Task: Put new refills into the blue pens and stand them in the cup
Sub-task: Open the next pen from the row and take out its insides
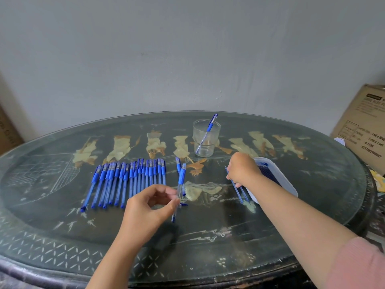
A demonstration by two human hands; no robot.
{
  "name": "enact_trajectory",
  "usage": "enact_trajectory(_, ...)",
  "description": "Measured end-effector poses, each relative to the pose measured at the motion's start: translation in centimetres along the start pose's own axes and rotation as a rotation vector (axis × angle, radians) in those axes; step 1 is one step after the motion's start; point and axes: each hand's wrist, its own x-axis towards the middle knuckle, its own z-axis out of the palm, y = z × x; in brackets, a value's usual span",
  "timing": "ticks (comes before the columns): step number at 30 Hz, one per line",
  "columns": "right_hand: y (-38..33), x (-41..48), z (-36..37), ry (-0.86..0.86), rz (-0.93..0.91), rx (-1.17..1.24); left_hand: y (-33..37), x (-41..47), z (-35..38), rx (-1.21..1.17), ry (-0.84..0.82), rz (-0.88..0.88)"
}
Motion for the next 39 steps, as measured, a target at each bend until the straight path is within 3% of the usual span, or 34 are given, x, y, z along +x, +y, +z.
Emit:
enact_trajectory(10,0.2,-1.4,-0.4,0.019,-0.104,-0.151,0.0,0.0,-0.1,-0.008,-0.007,-0.007)
enact_trajectory(27,0.0,-2.0,-0.2,0.084,-0.128,-0.179,-0.1,-0.1,-0.1,-0.006,-0.001,-0.002)
enact_trajectory(30,0.4,-2.0,-0.3,0.098,-0.112,-0.088,-0.1,-0.1,-0.1,-0.011,0.010,0.000)
enact_trajectory(34,2.7,-1.9,-1.2,0.242,-0.056,0.248,-0.3,-0.1,0.0,-0.011,0.059,0.018)
enact_trajectory(39,6.0,-2.4,-1.7,0.310,0.077,0.310,-0.1,-0.4,0.7,-0.026,0.152,0.055)
